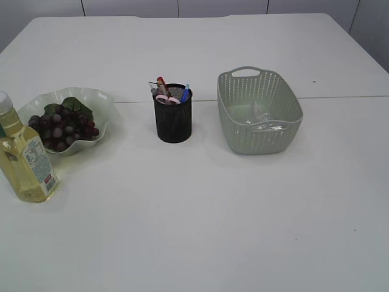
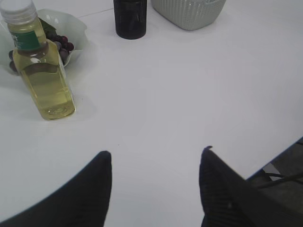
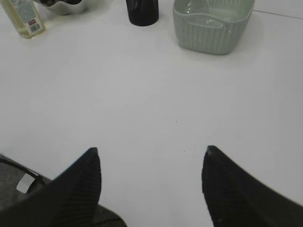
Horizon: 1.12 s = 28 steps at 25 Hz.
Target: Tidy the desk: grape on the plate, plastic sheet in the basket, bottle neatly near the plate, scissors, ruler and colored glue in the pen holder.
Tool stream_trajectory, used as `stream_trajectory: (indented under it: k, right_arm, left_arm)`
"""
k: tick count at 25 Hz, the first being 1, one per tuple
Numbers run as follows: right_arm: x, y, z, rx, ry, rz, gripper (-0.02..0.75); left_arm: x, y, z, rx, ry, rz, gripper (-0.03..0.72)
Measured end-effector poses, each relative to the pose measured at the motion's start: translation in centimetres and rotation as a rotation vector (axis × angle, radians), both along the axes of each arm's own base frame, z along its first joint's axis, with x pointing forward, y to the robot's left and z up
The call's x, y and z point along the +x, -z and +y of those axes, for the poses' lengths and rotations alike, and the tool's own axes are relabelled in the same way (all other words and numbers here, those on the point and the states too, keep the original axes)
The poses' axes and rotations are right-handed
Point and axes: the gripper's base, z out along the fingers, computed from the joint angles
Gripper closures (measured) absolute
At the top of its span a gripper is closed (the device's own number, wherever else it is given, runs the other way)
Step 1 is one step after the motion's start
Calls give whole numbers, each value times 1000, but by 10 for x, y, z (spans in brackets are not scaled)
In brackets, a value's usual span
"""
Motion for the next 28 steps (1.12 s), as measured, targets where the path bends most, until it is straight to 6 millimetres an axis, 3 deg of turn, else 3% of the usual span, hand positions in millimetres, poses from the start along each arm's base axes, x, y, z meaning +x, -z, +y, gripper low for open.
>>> stream_trajectory:
  k: [15, 28]
  right_arm:
    - [-3, 10, -8, -99, 36, 85, 247]
    - [-14, 11, -12, -80, 70, 19, 247]
  left_arm:
    - [0, 0, 0, 1, 0, 1, 254]
    - [0, 0, 0, 1, -13, 1, 254]
